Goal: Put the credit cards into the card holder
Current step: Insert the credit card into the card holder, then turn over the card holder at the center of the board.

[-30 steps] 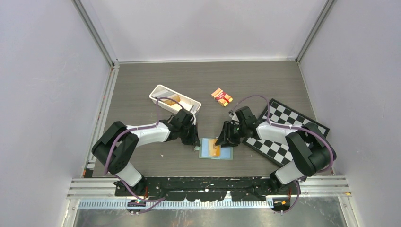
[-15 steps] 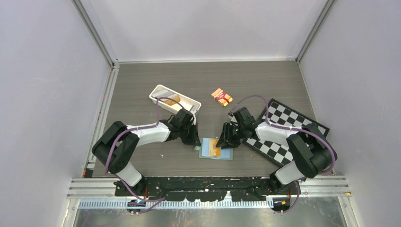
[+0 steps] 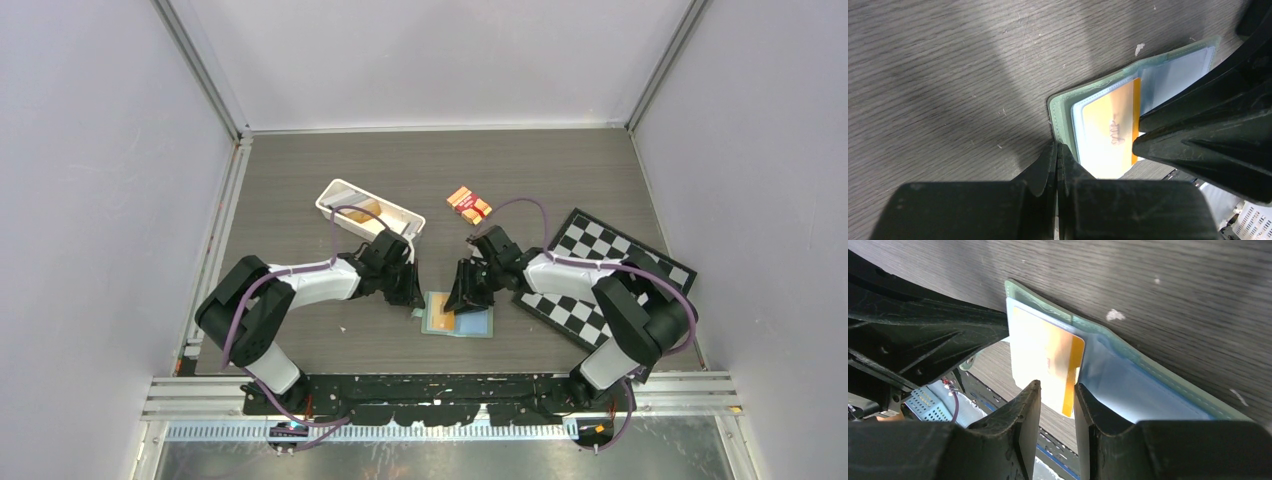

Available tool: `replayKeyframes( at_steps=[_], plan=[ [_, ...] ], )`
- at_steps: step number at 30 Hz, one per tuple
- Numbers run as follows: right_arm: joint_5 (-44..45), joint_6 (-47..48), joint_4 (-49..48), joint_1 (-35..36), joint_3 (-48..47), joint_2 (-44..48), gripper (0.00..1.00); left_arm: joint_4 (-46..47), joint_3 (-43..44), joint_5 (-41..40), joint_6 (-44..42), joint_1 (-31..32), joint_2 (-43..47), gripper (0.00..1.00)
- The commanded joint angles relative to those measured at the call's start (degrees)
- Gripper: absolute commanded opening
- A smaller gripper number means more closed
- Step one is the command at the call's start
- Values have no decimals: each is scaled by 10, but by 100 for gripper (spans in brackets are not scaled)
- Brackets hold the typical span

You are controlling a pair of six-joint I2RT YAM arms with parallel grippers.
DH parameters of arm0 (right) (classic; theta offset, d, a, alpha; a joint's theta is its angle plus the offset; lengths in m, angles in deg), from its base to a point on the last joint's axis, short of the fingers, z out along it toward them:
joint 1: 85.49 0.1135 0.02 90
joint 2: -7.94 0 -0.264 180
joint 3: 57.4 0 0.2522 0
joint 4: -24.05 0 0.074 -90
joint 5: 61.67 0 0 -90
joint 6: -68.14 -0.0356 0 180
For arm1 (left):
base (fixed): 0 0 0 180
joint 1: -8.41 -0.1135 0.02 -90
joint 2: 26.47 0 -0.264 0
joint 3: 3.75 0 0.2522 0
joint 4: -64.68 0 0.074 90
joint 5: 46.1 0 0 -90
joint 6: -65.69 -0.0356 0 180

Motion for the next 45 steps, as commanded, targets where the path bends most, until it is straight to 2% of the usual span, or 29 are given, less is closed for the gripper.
replayKeyframes(
  at_steps=[1, 9, 14, 21, 29, 45],
  plan=[
    [12, -16, -20, 21, -36, -10, 36, 8, -4, -12, 0, 2, -10, 0],
    [48, -15, 8, 40, -65, -15, 36, 13, -8, -8, 6, 2, -3, 0],
    [73, -1, 45, 39, -74, 24, 39, 8, -11, -23, 5, 2, -4, 0],
    [93, 39, 121, -11, -51, 90, 46, 10, -15, -26, 6, 2, -11, 0],
    [70, 45, 124, -64, 5, 125, 45, 10, -15, -27, 5, 2, -12, 0],
    [77, 46, 110, -68, 23, 95, 41, 7, -14, -27, 5, 2, -12, 0]
  ],
)
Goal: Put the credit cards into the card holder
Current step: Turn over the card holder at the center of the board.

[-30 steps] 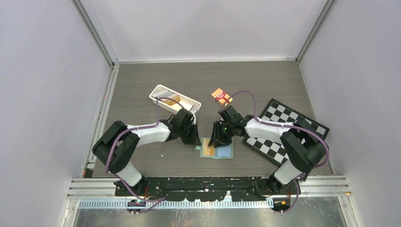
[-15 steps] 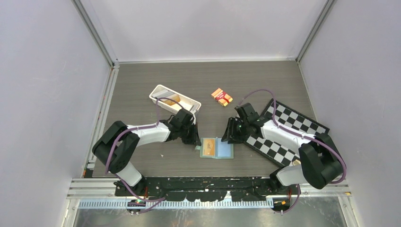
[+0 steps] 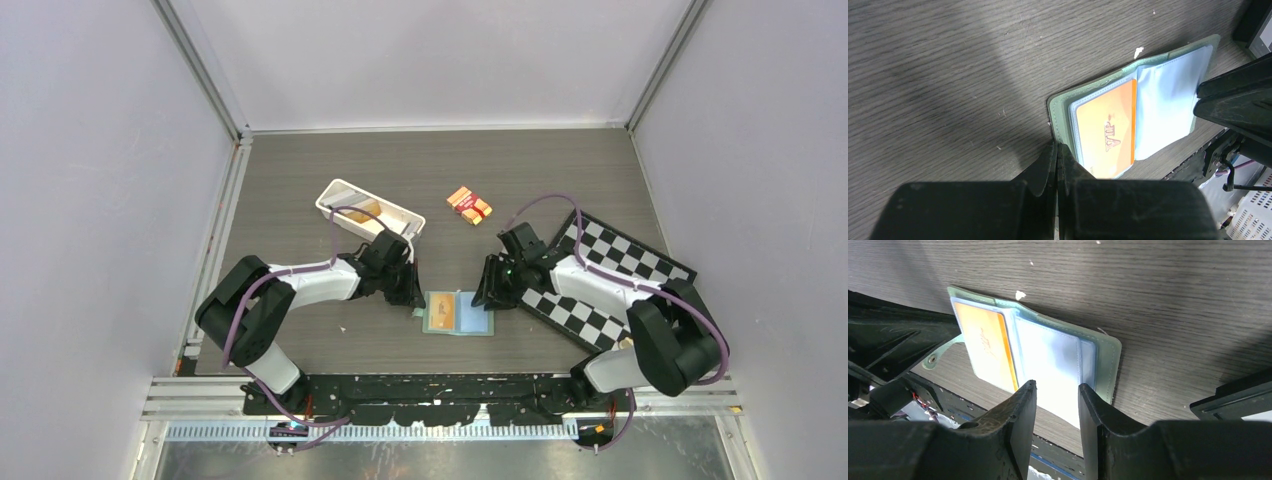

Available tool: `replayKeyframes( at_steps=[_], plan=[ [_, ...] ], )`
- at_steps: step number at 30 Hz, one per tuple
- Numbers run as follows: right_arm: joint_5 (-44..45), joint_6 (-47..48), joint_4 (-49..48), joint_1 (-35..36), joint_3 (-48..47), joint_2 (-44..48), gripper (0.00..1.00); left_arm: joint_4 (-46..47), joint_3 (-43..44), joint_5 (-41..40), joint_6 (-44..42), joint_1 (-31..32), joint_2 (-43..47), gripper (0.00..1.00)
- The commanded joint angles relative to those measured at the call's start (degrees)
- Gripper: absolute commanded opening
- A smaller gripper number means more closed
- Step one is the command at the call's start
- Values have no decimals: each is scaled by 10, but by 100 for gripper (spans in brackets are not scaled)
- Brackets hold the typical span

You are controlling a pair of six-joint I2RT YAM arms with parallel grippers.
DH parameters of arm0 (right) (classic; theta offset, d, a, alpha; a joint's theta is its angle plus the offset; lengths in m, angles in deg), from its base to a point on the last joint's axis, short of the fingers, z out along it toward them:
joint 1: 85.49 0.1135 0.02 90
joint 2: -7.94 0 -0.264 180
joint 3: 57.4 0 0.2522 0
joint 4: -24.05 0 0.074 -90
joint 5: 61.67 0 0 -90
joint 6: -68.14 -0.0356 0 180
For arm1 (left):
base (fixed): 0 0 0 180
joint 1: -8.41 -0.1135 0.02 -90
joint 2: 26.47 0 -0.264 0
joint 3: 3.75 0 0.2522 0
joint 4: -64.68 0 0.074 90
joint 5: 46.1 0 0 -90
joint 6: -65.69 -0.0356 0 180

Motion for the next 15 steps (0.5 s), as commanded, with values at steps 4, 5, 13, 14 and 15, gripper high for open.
replayKeyframes(
  at_steps=[4, 5, 13, 14, 15],
  plan=[
    [-1, 7, -22, -2, 11, -19, 41, -1, -9, -25, -9, 2, -13, 0],
    [-2, 7, -24, -2, 12, -22, 41, 0, -8, -25, -9, 2, -13, 0],
    [-38, -9, -76, -2, 28, -41, 41, 0, -8, -23, -9, 2, -15, 0],
    [-44, -13, -83, -3, 29, -40, 41, 0, -8, -23, -8, 2, -14, 0],
    [-51, -17, -90, -3, 29, -39, 41, 0, -7, -23, -9, 2, -14, 0]
  ],
)
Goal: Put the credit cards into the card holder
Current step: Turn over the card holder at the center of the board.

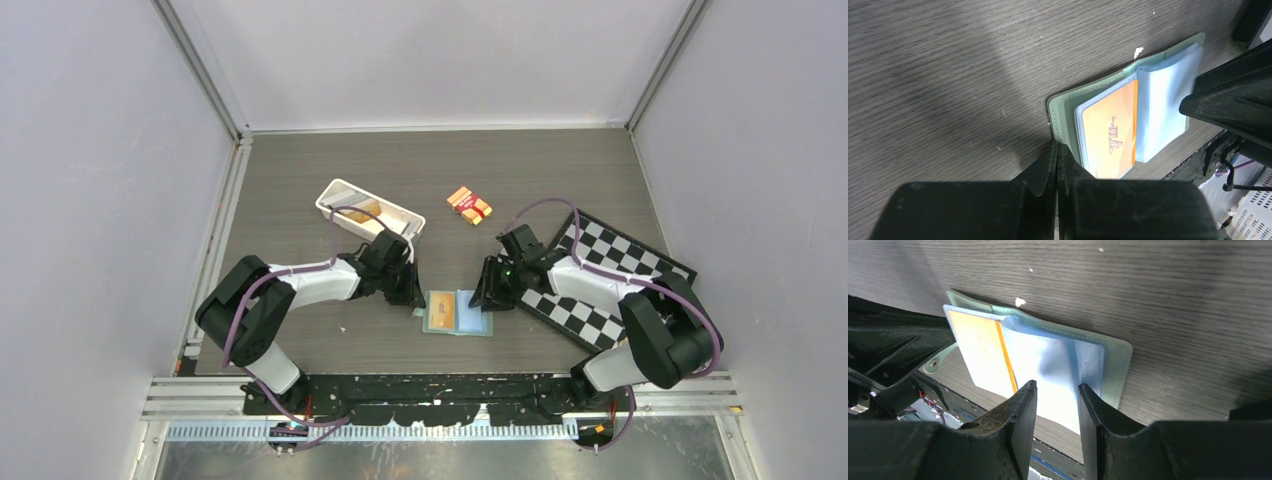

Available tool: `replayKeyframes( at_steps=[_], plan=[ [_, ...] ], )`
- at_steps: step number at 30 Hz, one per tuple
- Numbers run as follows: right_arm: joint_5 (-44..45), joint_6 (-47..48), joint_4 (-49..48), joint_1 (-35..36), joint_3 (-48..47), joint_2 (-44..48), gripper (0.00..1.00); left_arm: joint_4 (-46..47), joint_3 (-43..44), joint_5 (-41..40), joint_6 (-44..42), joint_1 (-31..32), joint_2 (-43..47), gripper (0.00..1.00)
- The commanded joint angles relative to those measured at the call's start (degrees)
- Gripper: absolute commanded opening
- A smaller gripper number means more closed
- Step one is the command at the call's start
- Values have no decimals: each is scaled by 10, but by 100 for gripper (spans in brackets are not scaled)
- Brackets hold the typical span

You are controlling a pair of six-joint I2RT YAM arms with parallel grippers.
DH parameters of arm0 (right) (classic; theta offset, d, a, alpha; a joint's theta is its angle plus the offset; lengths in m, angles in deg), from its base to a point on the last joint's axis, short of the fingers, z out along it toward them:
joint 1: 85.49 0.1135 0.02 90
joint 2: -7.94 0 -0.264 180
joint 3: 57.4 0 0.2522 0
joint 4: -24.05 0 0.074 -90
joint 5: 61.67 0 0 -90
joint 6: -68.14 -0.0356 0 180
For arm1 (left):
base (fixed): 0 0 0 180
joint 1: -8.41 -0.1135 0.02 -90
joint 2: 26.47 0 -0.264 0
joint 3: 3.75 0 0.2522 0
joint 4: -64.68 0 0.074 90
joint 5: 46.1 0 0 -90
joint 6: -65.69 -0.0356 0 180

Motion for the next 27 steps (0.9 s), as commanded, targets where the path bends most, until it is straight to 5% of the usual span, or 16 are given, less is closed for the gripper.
replayKeyframes(
  at_steps=[1, 13, 27],
  plan=[
    [-38, -16, -61, 2, 14, -8, 41, -1, -7, -23, -9, 2, -14, 0],
    [-92, -45, -110, 9, 5, 17, 38, -2, -4, -21, -11, 2, -14, 0],
    [-99, -57, -154, 62, -36, -14, 48, -3, -1, -23, -13, 2, -14, 0]
  ],
)
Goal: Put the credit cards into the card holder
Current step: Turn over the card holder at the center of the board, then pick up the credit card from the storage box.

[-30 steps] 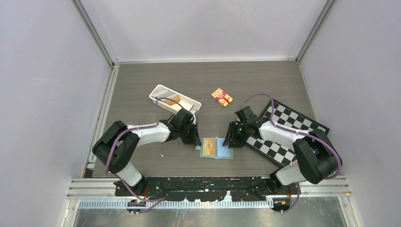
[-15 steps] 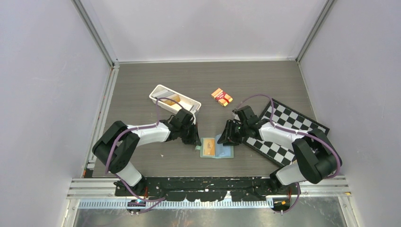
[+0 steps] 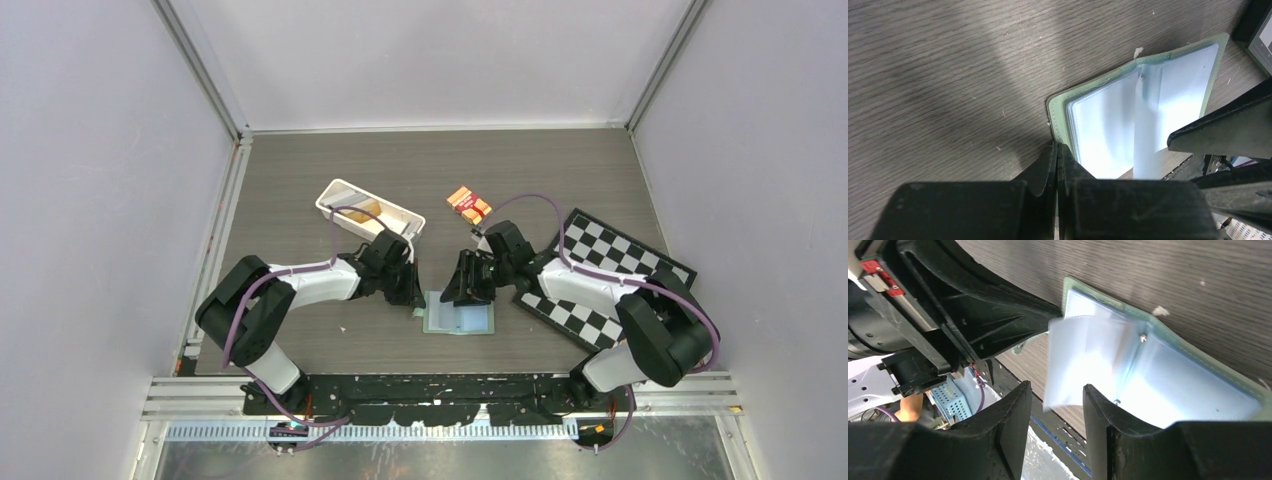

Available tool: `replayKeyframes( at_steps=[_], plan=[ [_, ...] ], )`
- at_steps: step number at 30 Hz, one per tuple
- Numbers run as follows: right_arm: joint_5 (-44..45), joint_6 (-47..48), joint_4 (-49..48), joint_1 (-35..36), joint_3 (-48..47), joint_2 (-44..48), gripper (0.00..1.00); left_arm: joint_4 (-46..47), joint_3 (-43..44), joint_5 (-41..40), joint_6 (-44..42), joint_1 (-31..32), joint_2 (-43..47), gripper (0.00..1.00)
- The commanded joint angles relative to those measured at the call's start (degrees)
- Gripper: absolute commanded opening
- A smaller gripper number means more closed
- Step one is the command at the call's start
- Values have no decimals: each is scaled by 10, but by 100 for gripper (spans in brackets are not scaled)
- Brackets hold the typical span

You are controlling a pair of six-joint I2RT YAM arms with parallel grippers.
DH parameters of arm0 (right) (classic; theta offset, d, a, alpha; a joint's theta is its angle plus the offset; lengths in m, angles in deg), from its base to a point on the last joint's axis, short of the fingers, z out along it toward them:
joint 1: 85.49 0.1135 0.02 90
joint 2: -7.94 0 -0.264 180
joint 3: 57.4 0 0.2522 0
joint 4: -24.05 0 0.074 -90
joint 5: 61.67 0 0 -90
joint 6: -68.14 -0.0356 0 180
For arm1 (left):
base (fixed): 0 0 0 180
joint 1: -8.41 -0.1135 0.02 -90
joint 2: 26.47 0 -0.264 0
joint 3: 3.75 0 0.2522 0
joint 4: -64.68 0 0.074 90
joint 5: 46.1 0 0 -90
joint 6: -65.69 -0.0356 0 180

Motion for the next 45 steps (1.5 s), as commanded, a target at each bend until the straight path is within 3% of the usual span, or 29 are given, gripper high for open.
replayKeyframes(
  at_steps=[1, 9, 11, 13, 18, 24, 31, 37, 45],
  plan=[
    [-10, -10, -36, 10, -26, -10, 48, -4, -1, -23, -13, 2, -14, 0],
    [28, 9, 5, 11, -36, 9, 48, -24, 6, -41, -25, 1, -1, 0],
    [55, 24, 27, 11, -39, 27, 49, -43, 11, -53, -37, 2, 13, 4],
    [88, 40, 55, 9, -47, 46, 51, -69, 21, -71, -51, 0, 38, 14],
    [135, 74, 90, -11, -58, 93, 55, -174, 80, -122, -112, -17, 96, 51],
    [124, 100, 94, -48, -52, 128, 57, -291, 215, -195, -247, -73, 105, 73],
    [106, 104, 67, -60, -13, 160, 58, -331, 373, -135, -308, -196, 7, 80],
    [85, 91, 34, -70, 30, 188, 59, -349, 481, -235, -419, -202, -100, 79],
    [69, 87, 24, -85, 56, 205, 60, -297, 489, -294, -506, -202, -192, 88]
  ],
)
